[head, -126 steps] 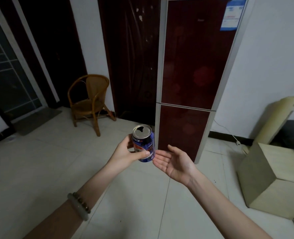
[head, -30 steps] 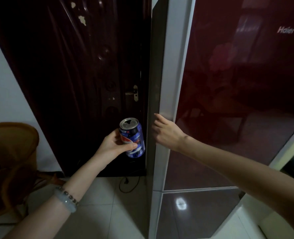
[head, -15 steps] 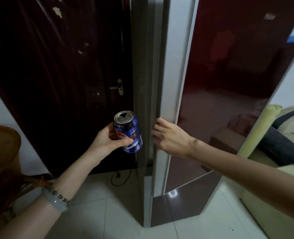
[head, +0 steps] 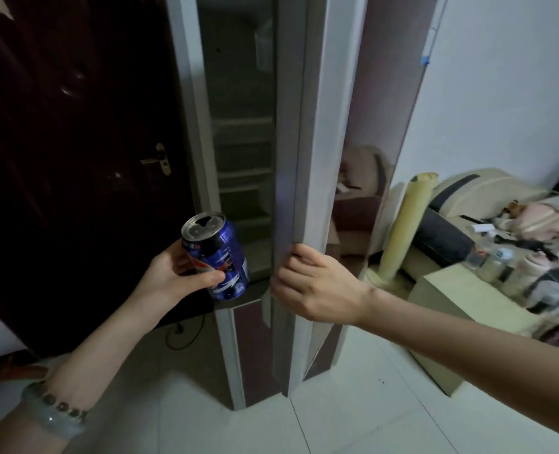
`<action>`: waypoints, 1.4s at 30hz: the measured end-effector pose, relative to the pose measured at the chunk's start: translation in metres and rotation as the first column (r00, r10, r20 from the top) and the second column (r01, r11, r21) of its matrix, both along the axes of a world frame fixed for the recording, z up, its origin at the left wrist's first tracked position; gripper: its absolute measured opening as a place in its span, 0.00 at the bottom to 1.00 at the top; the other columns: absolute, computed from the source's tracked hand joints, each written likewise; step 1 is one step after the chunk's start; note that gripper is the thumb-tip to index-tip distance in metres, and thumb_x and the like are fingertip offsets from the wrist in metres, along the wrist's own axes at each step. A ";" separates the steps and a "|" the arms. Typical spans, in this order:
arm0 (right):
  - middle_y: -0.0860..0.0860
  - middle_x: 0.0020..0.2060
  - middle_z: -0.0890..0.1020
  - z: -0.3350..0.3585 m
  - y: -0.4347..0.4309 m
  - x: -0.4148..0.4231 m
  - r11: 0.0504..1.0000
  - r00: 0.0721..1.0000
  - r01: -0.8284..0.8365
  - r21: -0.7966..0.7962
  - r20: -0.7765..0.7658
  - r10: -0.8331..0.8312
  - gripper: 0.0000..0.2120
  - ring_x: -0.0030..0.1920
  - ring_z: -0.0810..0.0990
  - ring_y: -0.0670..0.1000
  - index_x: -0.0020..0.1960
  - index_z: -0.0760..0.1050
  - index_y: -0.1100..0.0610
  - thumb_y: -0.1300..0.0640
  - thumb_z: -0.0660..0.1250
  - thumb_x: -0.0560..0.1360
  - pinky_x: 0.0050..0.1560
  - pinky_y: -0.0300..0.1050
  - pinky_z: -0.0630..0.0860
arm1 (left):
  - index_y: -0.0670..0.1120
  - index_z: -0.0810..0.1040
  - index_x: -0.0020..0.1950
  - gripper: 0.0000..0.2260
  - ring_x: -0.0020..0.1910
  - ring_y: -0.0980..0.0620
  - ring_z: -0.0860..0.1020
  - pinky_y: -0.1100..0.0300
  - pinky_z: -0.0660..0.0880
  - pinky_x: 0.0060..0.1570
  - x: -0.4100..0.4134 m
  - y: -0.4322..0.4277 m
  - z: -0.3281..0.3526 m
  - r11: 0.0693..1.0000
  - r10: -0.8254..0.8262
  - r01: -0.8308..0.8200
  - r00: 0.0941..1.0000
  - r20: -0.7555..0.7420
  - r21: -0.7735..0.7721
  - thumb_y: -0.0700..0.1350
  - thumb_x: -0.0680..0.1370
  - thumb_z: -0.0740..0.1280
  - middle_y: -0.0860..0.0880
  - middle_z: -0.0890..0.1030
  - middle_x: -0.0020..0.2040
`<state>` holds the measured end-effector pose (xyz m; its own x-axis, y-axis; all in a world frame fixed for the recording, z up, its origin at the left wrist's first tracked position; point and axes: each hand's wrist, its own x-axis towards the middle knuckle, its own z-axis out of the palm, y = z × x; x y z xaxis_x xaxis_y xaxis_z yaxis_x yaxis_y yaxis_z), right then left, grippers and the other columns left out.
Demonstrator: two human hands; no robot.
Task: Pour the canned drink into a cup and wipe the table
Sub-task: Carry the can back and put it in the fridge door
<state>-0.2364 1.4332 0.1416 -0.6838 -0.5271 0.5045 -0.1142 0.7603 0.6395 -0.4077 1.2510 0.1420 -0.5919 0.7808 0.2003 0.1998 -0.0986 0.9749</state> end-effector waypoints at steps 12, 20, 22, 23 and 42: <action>0.61 0.61 0.76 -0.020 0.012 0.176 0.880 0.885 0.465 -0.090 0.026 -0.465 0.15 0.56 0.77 0.58 0.61 0.77 0.60 0.59 0.63 0.76 0.73 0.57 0.56 | 0.50 0.75 0.49 0.21 0.40 0.64 0.81 0.72 0.75 0.38 0.132 0.041 -0.019 0.995 -0.092 0.089 0.994 -0.061 -0.042 0.30 0.65 0.75 0.62 0.83 0.39; 0.63 0.71 0.65 -0.030 0.031 0.263 0.620 0.639 0.766 -0.170 0.093 -0.763 0.30 0.65 0.72 0.61 0.72 0.64 0.59 0.51 0.64 0.73 0.72 0.60 0.53 | 0.49 0.77 0.51 0.27 0.45 0.61 0.82 0.72 0.74 0.40 0.208 0.083 -0.013 0.959 -0.283 0.282 0.957 -0.064 -0.036 0.43 0.56 0.81 0.59 0.84 0.44; 0.63 0.72 0.62 -0.032 0.036 0.277 0.554 0.583 0.806 -0.209 0.117 -0.804 0.31 0.66 0.70 0.62 0.72 0.63 0.61 0.50 0.65 0.73 0.72 0.60 0.54 | 0.49 0.77 0.52 0.28 0.45 0.60 0.82 0.71 0.74 0.41 0.223 0.096 -0.010 0.954 -0.300 0.299 0.952 -0.064 -0.027 0.48 0.53 0.78 0.58 0.84 0.44; 0.63 0.72 0.61 -0.033 0.039 0.284 0.524 0.558 0.821 -0.226 0.127 -0.820 0.32 0.67 0.69 0.62 0.72 0.63 0.62 0.50 0.65 0.73 0.72 0.60 0.54 | 0.49 0.77 0.51 0.28 0.45 0.60 0.82 0.71 0.75 0.42 0.229 0.103 -0.009 0.952 -0.305 0.304 0.950 -0.064 -0.022 0.50 0.53 0.78 0.57 0.84 0.45; 0.68 0.73 0.56 -0.037 0.173 0.362 0.173 0.386 0.795 -0.582 0.264 -0.884 0.34 0.74 0.54 0.64 0.72 0.57 0.71 0.58 0.65 0.72 0.73 0.54 0.49 | 0.46 0.77 0.49 0.27 0.41 0.58 0.82 0.68 0.75 0.42 0.295 0.251 0.017 0.909 -0.402 0.412 0.907 -0.126 0.065 0.51 0.53 0.78 0.53 0.84 0.39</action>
<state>0.1254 1.6060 0.1043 -0.4463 0.7326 0.5140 0.8597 0.5104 0.0191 -0.1123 1.5024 0.1590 -0.1978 0.9253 0.3237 0.2264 -0.2781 0.9335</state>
